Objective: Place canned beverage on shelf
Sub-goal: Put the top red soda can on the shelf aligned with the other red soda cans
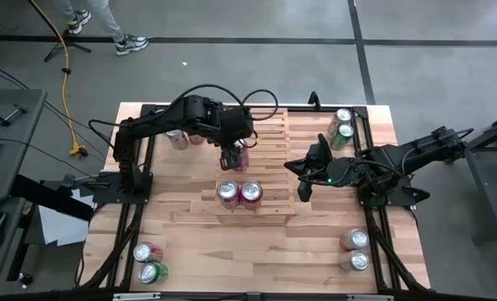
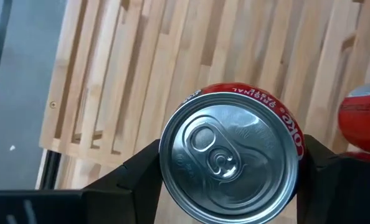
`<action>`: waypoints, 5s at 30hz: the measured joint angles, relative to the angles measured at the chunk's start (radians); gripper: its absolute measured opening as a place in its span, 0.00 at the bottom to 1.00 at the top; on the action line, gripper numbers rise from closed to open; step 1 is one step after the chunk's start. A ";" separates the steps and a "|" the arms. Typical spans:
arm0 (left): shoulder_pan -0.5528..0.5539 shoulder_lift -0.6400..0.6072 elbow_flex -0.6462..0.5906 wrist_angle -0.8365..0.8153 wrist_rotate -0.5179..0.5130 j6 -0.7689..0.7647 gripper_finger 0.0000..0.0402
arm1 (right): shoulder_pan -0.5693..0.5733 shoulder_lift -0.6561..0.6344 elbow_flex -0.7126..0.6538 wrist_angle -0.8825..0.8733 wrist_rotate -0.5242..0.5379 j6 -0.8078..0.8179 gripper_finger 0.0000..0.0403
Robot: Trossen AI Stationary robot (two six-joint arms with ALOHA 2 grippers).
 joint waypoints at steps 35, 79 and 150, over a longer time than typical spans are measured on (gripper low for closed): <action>0.039 -0.266 -0.010 0.079 0.009 -0.033 0.51 | 0.000 0.001 0.000 0.000 -0.001 0.000 0.00; -0.027 -0.605 -1.102 1.060 -0.050 -0.315 0.00 | 0.000 0.001 0.000 0.000 -0.032 0.000 0.00; -0.172 -0.732 -0.728 0.934 -0.135 -0.171 0.00 | -0.137 0.251 0.116 -0.476 -0.239 0.038 0.70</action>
